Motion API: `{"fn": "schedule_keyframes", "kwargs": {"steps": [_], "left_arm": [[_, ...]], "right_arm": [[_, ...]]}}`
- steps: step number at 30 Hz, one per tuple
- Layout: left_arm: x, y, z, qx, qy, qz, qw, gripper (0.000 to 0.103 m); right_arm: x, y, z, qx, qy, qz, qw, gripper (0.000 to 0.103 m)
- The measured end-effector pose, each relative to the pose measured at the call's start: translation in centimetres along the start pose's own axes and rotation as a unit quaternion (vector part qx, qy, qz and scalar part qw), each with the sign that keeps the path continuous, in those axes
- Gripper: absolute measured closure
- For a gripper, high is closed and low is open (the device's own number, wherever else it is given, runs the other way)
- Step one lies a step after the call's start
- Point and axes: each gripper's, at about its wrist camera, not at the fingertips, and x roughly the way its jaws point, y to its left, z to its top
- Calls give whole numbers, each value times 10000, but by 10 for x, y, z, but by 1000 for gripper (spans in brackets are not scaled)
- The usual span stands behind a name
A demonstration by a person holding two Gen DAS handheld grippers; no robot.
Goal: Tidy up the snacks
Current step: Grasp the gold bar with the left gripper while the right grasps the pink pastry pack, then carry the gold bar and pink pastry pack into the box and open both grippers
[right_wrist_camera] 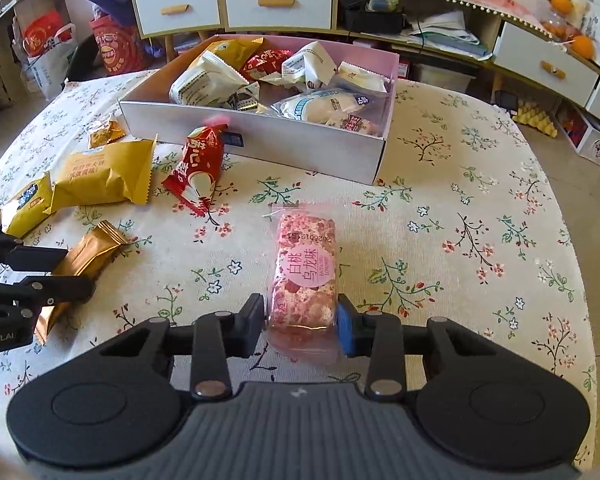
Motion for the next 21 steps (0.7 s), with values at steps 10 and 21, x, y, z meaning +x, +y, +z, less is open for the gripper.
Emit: {"fn": "schedule_keyframes", "kwargs": {"steps": [10, 21], "left_arm": [[4, 0, 0, 0, 83, 60, 9999, 77], [-3, 1, 6, -141, -24, -21, 9999, 77]], "right_arm": [[1, 0, -2, 67, 95, 18, 9999, 57], [-7, 4, 3, 27, -6, -26, 10000, 71]]}}
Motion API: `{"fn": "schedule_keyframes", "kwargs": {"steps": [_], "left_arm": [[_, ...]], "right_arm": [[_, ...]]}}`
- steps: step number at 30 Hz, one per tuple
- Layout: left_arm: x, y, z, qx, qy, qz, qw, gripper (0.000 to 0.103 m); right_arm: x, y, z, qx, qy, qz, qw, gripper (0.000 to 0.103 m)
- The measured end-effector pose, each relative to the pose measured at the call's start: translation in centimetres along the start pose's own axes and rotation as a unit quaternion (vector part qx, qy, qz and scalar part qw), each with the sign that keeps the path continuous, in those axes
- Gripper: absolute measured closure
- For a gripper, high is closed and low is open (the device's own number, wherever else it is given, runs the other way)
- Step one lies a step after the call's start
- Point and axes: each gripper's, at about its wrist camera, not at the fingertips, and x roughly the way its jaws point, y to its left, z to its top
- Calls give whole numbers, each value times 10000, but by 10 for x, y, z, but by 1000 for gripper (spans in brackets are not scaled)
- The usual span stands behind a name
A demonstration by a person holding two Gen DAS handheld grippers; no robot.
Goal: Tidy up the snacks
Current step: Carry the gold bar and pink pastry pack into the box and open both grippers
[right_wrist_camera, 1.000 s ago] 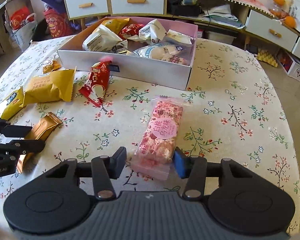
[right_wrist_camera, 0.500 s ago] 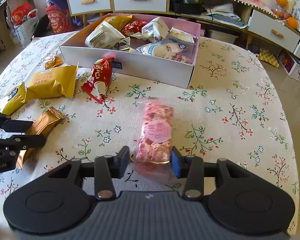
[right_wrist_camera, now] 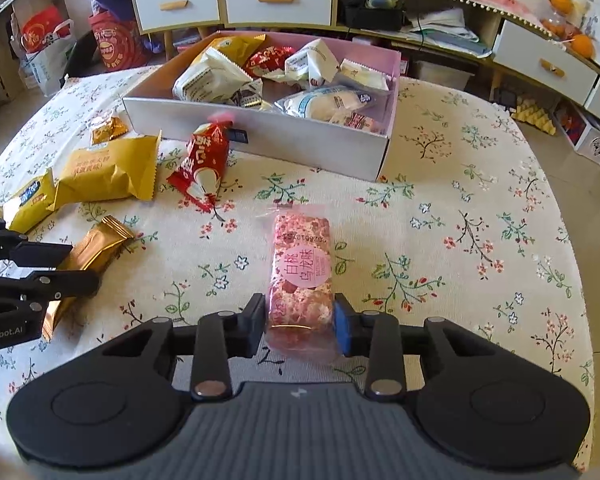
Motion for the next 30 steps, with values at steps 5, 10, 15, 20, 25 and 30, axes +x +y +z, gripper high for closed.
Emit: {"fn": "schedule_keyframes", "kwargs": {"steps": [5, 10, 15, 20, 25, 30], "left_arm": [[-6, 2, 6, -120, -79, -78, 9999, 77], [-13, 4, 16, -216, -202, -65, 9995, 77], [-17, 6, 30, -289, -372, -59, 9989, 77], [-12, 11, 50, -450, -475, 11, 9979, 76], [-7, 15, 76, -521, -609, 29, 9968, 76], [6, 14, 107, -633, -692, -67, 9956, 76]], "right_arm": [[-7, 1, 8, 42, -109, 72, 9999, 71], [-13, 2, 18, 95, -243, 130, 9996, 71], [-18, 0, 33, 210, -395, 181, 9988, 71], [-19, -8, 49, 451, -560, 151, 9973, 71], [-14, -15, 67, 636, -641, 205, 9957, 71], [-8, -28, 91, 863, -803, 229, 9928, 71]]}}
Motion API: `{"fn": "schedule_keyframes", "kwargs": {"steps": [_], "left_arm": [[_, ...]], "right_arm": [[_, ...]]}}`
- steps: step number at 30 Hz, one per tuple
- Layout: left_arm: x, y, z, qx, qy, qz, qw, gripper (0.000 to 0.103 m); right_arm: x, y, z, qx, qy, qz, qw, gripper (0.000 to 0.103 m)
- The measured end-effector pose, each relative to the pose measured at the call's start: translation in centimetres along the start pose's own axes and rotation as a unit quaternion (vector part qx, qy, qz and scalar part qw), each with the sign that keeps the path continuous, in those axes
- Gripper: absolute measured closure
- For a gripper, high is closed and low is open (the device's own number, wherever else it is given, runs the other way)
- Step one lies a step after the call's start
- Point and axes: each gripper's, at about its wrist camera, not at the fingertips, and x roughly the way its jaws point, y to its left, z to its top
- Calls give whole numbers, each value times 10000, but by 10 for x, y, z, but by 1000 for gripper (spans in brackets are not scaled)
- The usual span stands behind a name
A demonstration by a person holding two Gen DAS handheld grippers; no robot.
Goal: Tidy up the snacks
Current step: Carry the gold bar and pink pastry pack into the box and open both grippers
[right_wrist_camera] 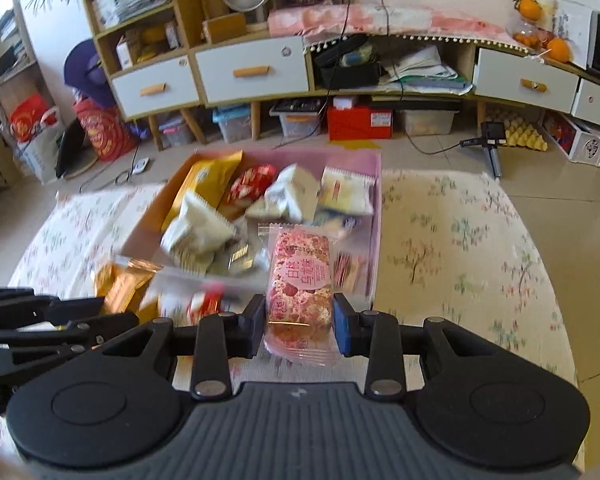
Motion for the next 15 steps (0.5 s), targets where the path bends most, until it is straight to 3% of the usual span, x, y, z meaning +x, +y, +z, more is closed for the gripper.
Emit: {"fn": "schedule_keyframes", "kwargs": {"steps": [7, 15], "left_arm": [[38, -21, 31, 48, -138, -73, 9999, 76], [68, -27, 45, 85, -235, -23, 9997, 76]], "right_arm": [[25, -16, 20, 407, -22, 84, 9991, 71], [50, -37, 30, 956, 112, 223, 9951, 71]]}}
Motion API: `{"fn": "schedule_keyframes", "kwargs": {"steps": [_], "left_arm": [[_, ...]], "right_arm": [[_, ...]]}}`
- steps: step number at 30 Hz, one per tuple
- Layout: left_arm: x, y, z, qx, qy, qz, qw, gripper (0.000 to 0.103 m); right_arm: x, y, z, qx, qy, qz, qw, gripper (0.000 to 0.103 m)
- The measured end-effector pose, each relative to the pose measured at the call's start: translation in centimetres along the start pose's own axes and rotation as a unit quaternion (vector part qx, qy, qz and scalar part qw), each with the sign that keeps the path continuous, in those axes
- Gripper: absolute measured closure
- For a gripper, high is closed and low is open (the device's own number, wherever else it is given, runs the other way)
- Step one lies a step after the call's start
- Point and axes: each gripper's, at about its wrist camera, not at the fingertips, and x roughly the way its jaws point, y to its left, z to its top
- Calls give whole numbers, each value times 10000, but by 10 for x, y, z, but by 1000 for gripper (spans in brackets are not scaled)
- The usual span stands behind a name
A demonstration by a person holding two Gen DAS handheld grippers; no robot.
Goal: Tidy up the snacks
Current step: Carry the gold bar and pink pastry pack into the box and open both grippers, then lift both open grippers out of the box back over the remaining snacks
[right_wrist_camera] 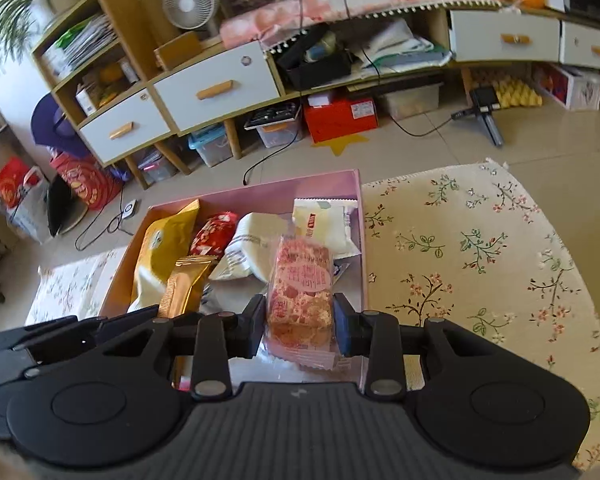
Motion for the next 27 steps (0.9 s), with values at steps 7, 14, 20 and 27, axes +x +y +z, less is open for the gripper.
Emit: {"fn": "schedule_keyframes", "kwargs": {"steps": [7, 14, 20, 27], "left_arm": [[16, 8, 1, -124, 46, 70, 9999, 76], [8, 8, -3, -68, -43, 24, 10000, 66], [-8, 8, -6, -52, -90, -50, 9999, 46], [-34, -2, -14, 196, -44, 142, 9997, 33]], "right_arm": [[8, -1, 3, 79, 34, 25, 10000, 72], [4, 2, 1, -23, 5, -120, 9999, 68], [-5, 0, 1, 28, -20, -133, 9999, 53], [-24, 4, -5, -212, -74, -266, 9994, 30]]}}
